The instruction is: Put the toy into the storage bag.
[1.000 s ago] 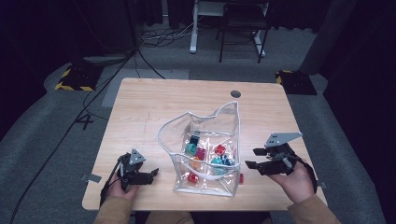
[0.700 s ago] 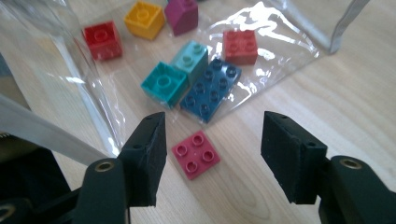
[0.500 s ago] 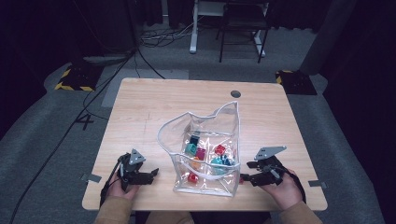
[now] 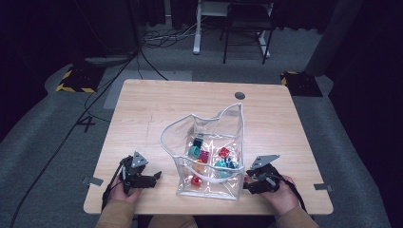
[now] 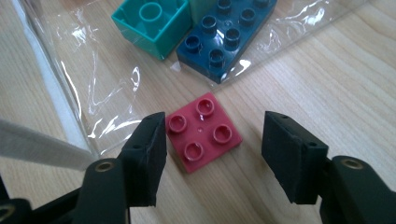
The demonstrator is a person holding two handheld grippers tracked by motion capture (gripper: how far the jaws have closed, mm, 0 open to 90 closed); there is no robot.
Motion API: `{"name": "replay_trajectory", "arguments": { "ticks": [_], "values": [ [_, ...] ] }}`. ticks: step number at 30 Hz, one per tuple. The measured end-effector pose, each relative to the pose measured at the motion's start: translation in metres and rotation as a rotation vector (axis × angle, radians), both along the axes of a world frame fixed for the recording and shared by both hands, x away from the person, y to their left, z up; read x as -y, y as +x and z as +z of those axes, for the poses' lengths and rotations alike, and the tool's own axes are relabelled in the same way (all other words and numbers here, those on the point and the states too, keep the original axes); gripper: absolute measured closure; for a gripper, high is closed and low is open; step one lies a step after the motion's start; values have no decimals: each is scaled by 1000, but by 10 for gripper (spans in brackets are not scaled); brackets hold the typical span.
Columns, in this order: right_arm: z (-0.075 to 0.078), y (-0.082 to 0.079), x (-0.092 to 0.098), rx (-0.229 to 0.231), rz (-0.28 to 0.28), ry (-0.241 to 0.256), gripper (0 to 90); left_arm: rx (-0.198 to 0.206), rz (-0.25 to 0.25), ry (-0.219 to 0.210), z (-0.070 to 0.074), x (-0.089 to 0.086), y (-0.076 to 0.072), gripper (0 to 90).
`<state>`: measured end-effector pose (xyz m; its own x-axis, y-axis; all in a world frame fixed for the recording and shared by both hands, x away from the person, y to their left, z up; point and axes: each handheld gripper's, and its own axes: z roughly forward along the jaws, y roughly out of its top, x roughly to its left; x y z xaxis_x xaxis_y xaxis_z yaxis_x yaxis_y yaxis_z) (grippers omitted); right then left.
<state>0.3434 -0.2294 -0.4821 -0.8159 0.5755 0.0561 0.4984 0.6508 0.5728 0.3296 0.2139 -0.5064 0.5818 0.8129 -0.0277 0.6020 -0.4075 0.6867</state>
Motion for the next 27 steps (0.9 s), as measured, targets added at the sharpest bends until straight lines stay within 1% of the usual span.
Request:
{"name": "replay_trajectory", "arguments": {
  "ticks": [2, 4, 7, 9, 10, 12, 16, 18, 27],
  "values": [
    [0, 0, -2, 9, 2, -9, 414, 1, 1, 0, 0, 0, 0, 155],
    [0, 0, -3, 29, 7, -21, 438, 0, 0, 0, 0, 0, 0, 154],
    [-1, -1, -3, 56, -9, -31, 506, 0, 0, 0, 0, 0, 0, 154],
    [-1, 0, -1, 63, -24, -25, 572, 0, 0, 0, 0, 0, 0, 155],
    [-1, 1, 0, 65, -35, -22, 584, 0, 0, 0, 0, 0, 0, 154],
    [-1, 2, 2, 57, -51, -13, 587, 0, 0, 0, 0, 0, 0, 154],
    [0, 2, 4, 58, -54, -22, 588, 0, 0, 1, 0, 0, 0, 154],
    [2, 2, 6, 58, -59, -14, 588, 0, 0, 0, 0, 0, 0, 154],
    [21, 0, 14, 91, -63, 31, 588, 1, 1, 0, 0, 0, 0, 154]
  ]
}}
